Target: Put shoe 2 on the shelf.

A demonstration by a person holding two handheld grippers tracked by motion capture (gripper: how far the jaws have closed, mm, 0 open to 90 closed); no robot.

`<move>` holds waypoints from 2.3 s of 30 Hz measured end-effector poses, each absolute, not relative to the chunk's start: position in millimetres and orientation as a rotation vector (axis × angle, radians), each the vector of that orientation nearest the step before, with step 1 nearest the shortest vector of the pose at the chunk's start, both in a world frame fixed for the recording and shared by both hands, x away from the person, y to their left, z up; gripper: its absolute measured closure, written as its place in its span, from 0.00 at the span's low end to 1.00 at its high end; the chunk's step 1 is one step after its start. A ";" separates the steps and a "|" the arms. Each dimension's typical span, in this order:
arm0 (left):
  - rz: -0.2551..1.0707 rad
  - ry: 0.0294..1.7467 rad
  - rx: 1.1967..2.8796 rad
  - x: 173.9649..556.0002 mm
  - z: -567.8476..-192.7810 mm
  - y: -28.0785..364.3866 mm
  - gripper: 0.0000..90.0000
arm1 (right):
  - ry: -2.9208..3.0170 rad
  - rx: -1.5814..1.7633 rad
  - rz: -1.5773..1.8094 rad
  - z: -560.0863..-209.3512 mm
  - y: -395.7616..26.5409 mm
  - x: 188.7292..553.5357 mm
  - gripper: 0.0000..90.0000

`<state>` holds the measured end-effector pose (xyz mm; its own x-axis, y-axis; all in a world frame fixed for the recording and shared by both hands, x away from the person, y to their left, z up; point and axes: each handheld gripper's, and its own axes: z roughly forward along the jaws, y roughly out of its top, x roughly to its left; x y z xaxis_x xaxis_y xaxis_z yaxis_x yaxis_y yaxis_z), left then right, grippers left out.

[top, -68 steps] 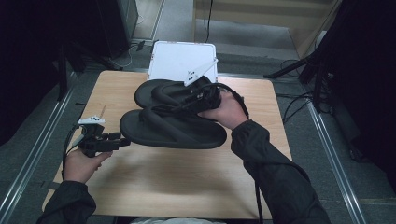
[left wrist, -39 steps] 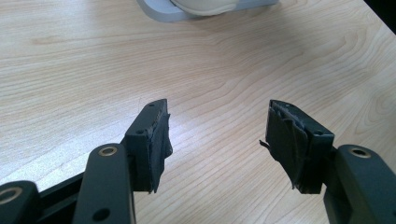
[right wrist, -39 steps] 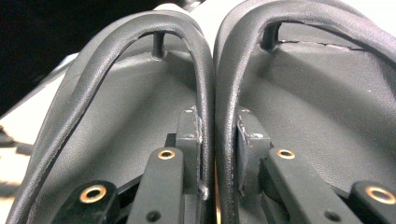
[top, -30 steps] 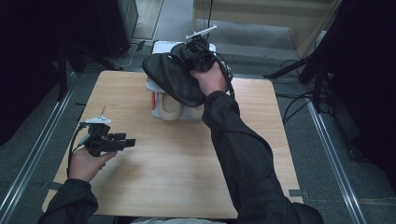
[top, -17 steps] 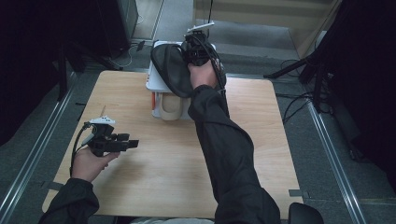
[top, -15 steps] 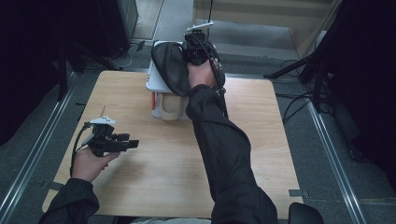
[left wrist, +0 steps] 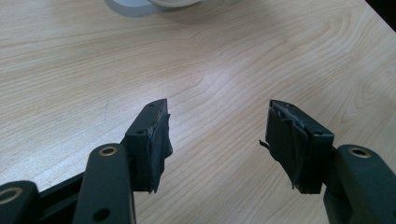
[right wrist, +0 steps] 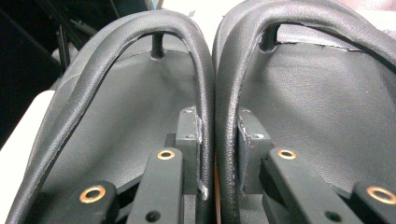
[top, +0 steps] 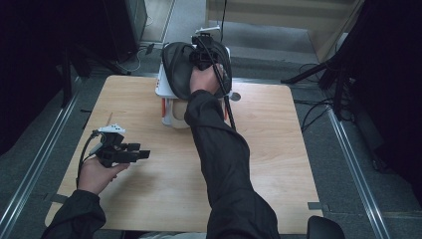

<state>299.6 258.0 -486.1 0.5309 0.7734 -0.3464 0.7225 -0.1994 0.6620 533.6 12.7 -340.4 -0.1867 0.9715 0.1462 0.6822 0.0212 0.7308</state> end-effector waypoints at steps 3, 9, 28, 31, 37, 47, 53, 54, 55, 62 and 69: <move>0.078 1.215 1.948 299.4 -485.8 258.4 0.45 | 1.877 1.726 0.994 -341.0 14.5 535.7 0.84; 0.079 1.208 1.947 299.2 -485.6 259.0 0.45 | 1.834 1.742 0.987 -343.1 17.7 538.3 0.83; 0.069 1.203 1.945 299.3 -485.1 259.1 0.45 | 1.784 1.785 1.009 -344.7 20.7 540.9 0.81; 0.072 1.203 1.942 298.9 -484.7 258.9 0.45 | 1.786 1.774 1.016 -345.1 22.0 540.8 0.79; 0.070 1.200 1.945 299.1 -484.8 258.7 0.45 | 1.790 1.765 1.020 -344.7 22.0 540.4 0.76; 0.068 1.201 1.946 299.2 -485.1 258.1 0.45 | 1.810 1.764 1.041 -342.8 19.9 539.9 0.70; 0.070 1.202 1.947 299.2 -485.1 258.2 0.45 | 1.812 1.770 1.046 -342.1 18.8 539.8 0.70; 0.066 1.203 1.945 299.1 -485.1 258.2 0.45 | 1.811 1.769 1.047 -342.0 18.5 539.7 0.70; 0.066 1.203 1.944 299.1 -485.1 258.2 0.45 | 1.811 1.769 1.045 -341.8 18.6 539.5 0.70; 0.067 1.201 1.945 298.9 -485.0 258.6 0.45 | 1.819 1.769 1.055 -341.1 17.4 539.4 0.70; 0.068 1.204 1.944 298.9 -485.2 258.2 0.45 | 1.842 1.769 1.061 -339.3 15.0 538.9 0.68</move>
<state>298.9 258.2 -485.2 0.5396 0.7635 -0.3547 0.7187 -0.1983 0.6665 538.9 15.0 -339.3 -0.1402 0.9633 0.2290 0.6815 -0.0739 0.7281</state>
